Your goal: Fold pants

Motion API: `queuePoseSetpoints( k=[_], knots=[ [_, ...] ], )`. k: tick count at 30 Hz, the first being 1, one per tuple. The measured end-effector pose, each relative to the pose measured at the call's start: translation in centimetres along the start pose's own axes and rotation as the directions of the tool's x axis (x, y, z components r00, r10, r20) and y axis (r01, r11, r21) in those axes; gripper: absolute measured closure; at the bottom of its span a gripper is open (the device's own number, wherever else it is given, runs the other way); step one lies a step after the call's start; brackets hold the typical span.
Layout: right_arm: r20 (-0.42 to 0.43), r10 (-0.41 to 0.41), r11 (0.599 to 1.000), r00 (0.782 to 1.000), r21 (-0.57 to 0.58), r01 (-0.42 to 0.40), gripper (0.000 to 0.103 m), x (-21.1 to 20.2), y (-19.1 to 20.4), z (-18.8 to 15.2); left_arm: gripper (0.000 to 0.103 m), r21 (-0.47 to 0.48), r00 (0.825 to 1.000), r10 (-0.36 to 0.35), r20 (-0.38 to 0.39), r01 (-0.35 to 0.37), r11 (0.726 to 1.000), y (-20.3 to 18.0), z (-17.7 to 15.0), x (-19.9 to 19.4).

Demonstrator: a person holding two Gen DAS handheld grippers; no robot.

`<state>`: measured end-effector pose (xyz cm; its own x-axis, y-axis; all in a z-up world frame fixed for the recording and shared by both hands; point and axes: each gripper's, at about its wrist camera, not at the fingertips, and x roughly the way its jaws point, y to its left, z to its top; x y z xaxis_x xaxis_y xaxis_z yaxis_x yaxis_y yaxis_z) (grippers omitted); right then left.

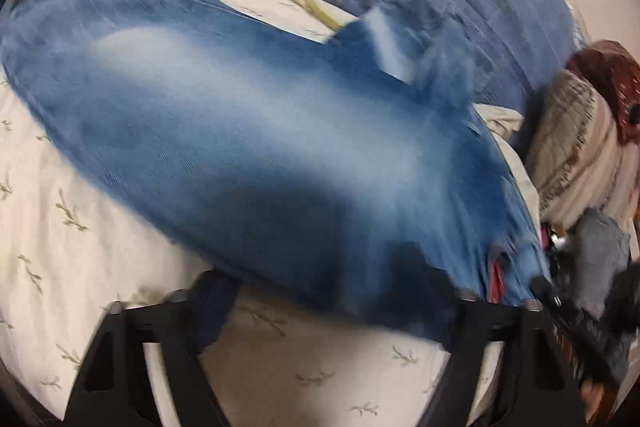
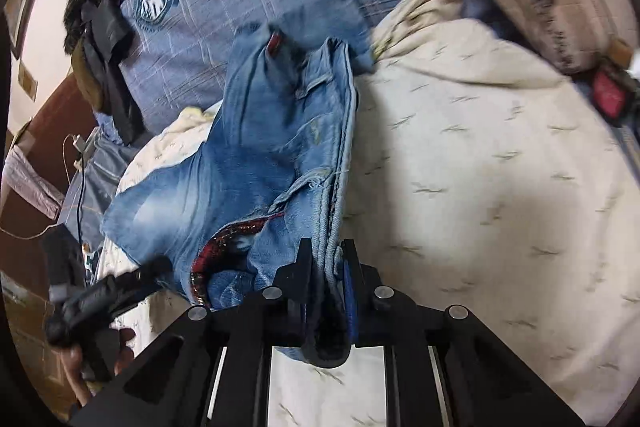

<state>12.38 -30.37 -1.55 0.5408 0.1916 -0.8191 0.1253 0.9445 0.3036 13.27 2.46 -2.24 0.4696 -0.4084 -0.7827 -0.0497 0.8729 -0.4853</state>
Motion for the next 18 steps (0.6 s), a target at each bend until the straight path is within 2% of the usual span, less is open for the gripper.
queuePoseSetpoints(
  k=[3,4,5,8,10,11,13,14,15,16,17,18],
  knots=[
    [-0.012,-0.028,1.000,1.000,0.013,0.028,0.091,-0.2,-0.6,-0.5,0.063,-0.013,0.999,0.047,-0.010,-0.047,0.999,0.4,0.4,0.0],
    [-0.010,-0.056,0.998,0.998,0.010,0.057,0.091,-0.2,-0.7,-0.5,0.081,-0.004,0.997,0.072,-0.012,-0.072,0.997,0.4,0.3,0.0],
    [-0.002,-0.098,0.995,0.995,-0.006,0.098,0.091,-0.5,-0.5,-0.5,0.090,-0.001,0.997,0.076,-0.024,-0.076,0.997,0.3,0.2,0.0],
    [0.059,-0.187,0.981,0.981,-0.037,0.190,0.091,-2.5,0.3,-0.8,0.092,0.024,0.998,0.041,-0.043,-0.040,0.999,-0.8,-1.2,-0.4],
    [0.079,-0.266,0.961,0.961,-0.051,0.271,0.091,-3.0,0.0,-1.2,0.092,0.053,0.997,0.020,-0.070,-0.016,0.998,-1.5,-2.0,-0.3],
    [0.073,-0.299,0.952,0.952,-0.047,0.302,0.091,-2.7,-0.4,-1.2,0.092,0.053,0.996,0.009,-0.094,-0.004,0.999,-1.7,-2.5,0.1],
    [-0.007,-0.365,0.930,0.931,-0.047,0.364,0.090,-0.6,-1.5,-1.6,0.092,0.097,0.995,0.010,-0.102,0.000,0.995,-2.3,-3.1,0.4],
    [-0.055,-0.404,0.914,0.913,-0.079,0.399,0.087,0.8,-1.6,-1.8,0.089,0.146,0.996,0.023,-0.083,-0.011,0.989,-2.8,-3.2,0.6],
    [-0.068,-0.441,0.895,0.895,-0.106,0.433,0.083,1.8,-1.6,-2.1,0.088,0.195,0.997,0.039,-0.066,-0.026,0.981,-3.2,-3.3,0.7],
    [-0.038,-0.463,0.882,0.885,-0.112,0.457,0.072,1.6,-1.3,-2.1,0.084,0.222,0.997,0.042,-0.064,-0.027,0.975,-3.4,-3.2,0.5],
    [-0.003,-0.466,0.879,0.885,-0.118,0.462,0.067,1.1,-0.8,-1.9,0.077,0.241,0.997,0.036,-0.066,-0.019,0.970,-3.6,-3.6,-0.1],
    [0.049,-0.453,0.883,0.890,-0.110,0.455,0.062,-0.1,-0.2,-1.6,0.075,0.265,0.998,0.017,-0.055,-0.002,0.964,-3.8,-3.7,-0.8]
  ],
)
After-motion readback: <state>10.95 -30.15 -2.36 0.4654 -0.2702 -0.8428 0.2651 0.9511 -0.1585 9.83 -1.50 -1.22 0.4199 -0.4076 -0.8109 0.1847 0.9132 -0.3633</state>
